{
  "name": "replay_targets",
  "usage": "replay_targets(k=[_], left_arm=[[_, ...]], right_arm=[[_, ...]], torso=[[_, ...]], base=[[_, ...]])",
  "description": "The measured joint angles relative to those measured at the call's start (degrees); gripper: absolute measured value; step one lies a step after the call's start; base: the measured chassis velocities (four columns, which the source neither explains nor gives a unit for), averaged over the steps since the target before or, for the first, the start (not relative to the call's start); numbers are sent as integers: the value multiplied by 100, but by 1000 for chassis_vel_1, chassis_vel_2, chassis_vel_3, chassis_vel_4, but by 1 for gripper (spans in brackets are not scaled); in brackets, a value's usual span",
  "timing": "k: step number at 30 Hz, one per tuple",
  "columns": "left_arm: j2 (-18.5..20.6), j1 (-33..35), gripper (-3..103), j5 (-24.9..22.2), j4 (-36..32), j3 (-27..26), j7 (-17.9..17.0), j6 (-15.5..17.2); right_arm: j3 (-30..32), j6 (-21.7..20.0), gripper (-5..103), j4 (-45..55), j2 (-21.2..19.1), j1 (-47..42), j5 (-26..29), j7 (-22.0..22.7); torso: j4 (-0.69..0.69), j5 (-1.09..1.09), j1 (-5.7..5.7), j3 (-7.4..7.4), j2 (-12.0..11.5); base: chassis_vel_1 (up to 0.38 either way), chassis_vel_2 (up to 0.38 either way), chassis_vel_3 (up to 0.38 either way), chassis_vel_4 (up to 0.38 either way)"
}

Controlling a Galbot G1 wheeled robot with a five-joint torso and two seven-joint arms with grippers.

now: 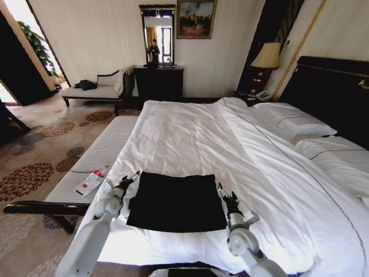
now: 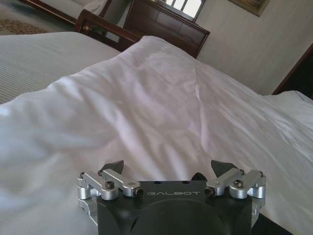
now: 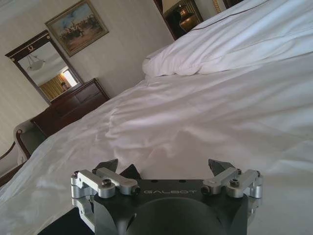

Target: Fold the clothes on the bed.

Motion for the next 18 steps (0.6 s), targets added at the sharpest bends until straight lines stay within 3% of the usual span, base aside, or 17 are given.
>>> replay_targets(k=[10, 18], left_arm=[[-217, -371, 102, 261, 358, 714, 16, 3], [-246, -271, 71, 328, 342, 710, 97, -33]], right_arm=[[10, -6, 100, -177, 58, 178, 27, 36], [38, -13, 100, -304, 79, 302, 53, 81]], torso=[[-2, -1, -1, -1, 1], [-1, -2, -1, -1, 1]], base=[[0, 0, 0, 0], [0, 0, 0, 0]])
